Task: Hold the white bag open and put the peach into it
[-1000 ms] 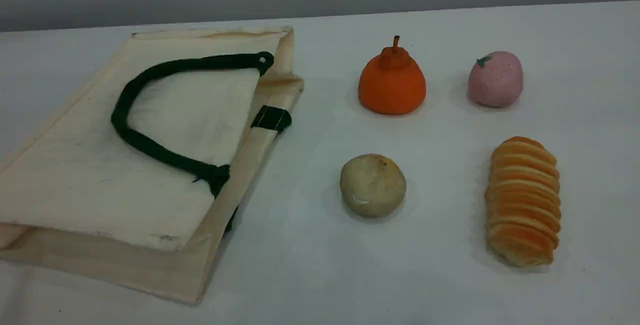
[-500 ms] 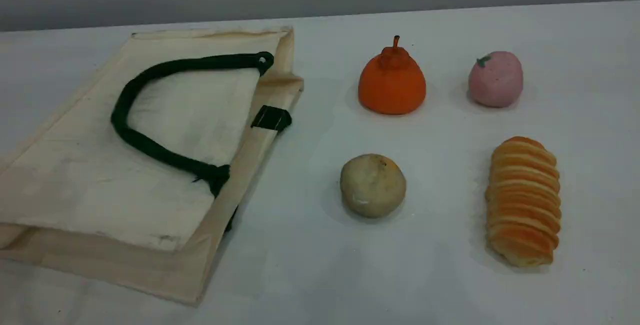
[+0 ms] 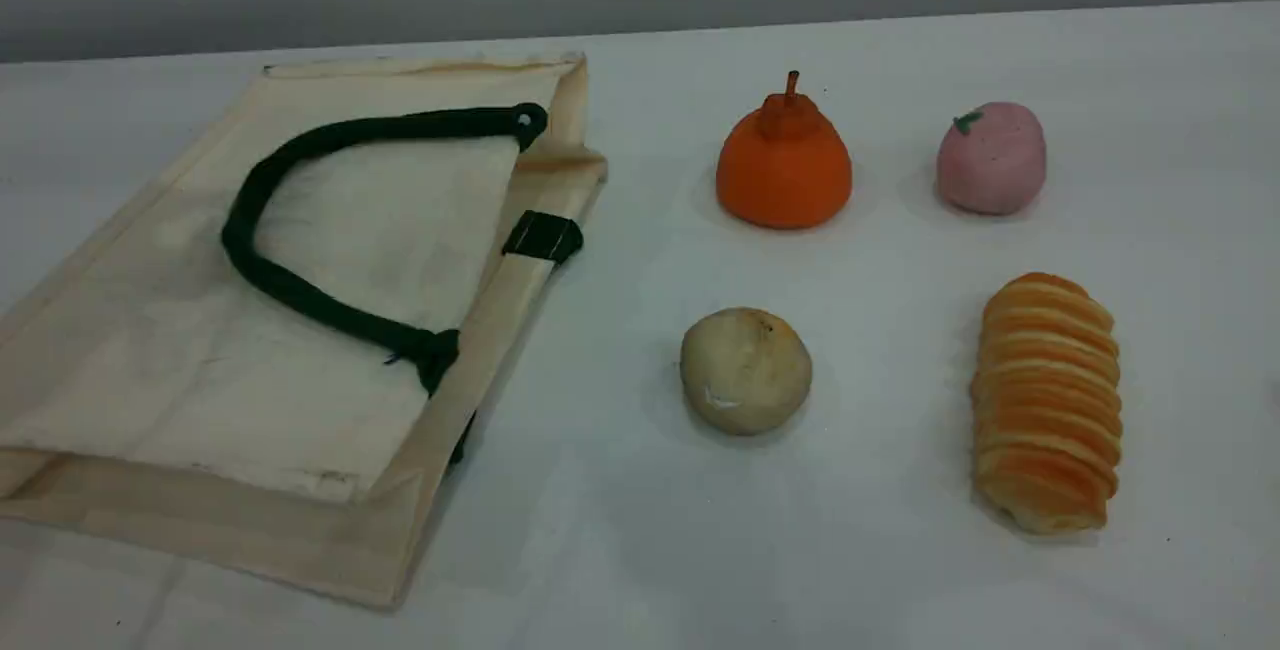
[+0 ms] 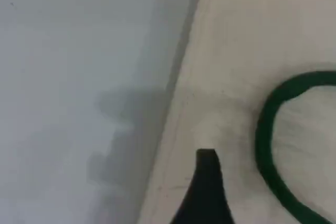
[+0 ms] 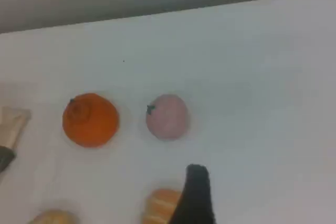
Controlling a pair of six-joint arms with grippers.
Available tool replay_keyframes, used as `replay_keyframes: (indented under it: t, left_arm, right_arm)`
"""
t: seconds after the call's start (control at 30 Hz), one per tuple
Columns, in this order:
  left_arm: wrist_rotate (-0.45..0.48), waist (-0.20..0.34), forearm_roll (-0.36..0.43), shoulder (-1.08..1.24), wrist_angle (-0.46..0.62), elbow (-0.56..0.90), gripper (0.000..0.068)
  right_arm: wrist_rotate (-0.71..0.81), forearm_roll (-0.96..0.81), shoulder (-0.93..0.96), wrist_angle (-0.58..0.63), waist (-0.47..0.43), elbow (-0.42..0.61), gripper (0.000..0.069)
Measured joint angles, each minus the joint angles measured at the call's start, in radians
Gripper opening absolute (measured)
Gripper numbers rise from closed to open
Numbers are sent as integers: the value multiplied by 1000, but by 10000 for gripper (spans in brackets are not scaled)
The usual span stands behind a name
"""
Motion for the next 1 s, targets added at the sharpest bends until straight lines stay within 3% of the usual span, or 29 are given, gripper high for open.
replay_keyframes:
  t: [0.4,1.0]
  left_arm:
    - [31,-94,1,283,-34,-96,556]
    - [57,-99,1,449,-55,-96,536]
  right_arm:
    - [-64,76,0,18,0,0,575]
    - [-71,88,-1,20,0,0,575]
